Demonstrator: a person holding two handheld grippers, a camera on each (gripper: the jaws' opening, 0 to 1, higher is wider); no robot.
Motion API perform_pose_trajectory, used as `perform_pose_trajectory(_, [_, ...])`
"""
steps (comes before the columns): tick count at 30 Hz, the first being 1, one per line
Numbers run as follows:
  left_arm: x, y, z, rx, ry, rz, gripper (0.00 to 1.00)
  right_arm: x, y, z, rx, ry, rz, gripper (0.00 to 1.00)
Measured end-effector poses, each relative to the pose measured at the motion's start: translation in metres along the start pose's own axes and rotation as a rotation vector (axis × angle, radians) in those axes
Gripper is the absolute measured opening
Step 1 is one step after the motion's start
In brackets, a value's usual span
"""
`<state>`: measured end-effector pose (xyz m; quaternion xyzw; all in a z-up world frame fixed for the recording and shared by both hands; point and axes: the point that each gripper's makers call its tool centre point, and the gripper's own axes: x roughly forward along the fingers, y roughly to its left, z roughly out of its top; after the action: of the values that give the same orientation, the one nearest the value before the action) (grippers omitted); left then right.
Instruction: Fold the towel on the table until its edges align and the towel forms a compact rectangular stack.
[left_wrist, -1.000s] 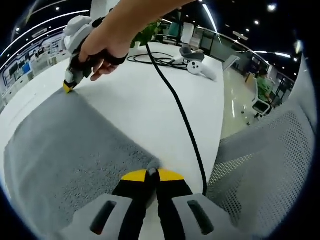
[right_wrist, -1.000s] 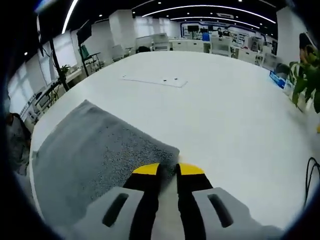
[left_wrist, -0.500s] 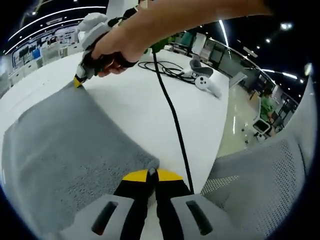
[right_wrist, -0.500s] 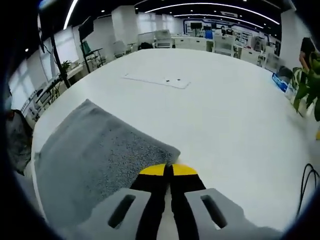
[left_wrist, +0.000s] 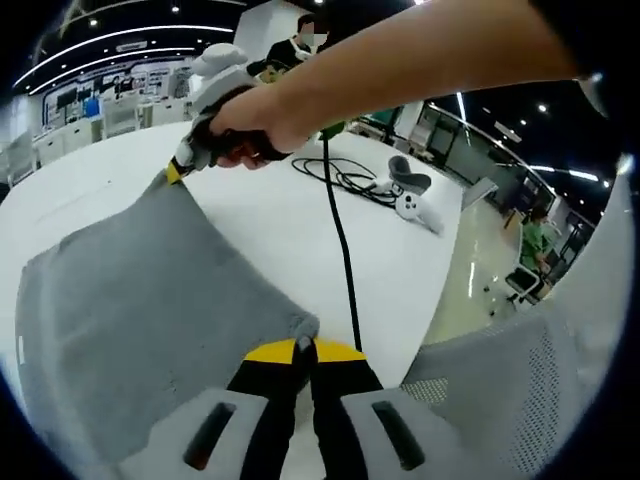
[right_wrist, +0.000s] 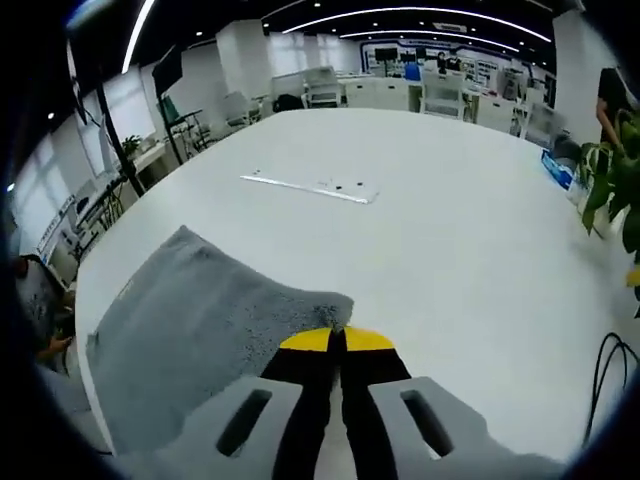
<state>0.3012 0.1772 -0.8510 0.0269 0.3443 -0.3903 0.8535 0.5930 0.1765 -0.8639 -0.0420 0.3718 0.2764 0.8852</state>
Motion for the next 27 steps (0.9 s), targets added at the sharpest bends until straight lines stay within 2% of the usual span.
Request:
perform_pose_trajectory(5, [-0.02,0.008,0.013,-0.002,-0.055,0.006,0.04,-0.007,0.01,0.012,0.062,-0.011,0.003,0.0])
perform_pose_trajectory(11, [-0.044,0.018,0.022,-0.024,-0.111,0.011,0.04,-0.015,0.021,0.03,0.134,-0.029,0.002,0.0])
perform_pose_trajectory(22, [-0.084,0.044,0.031,-0.051,-0.197,0.048,0.04,-0.027,0.065,0.061,0.14,-0.059,0.002,0.0])
perform_pose_trajectory(27, [-0.104,0.059,0.032,-0.104,-0.242,0.076,0.04,-0.027,0.087,0.078,0.138,-0.075,0.011,0.0])
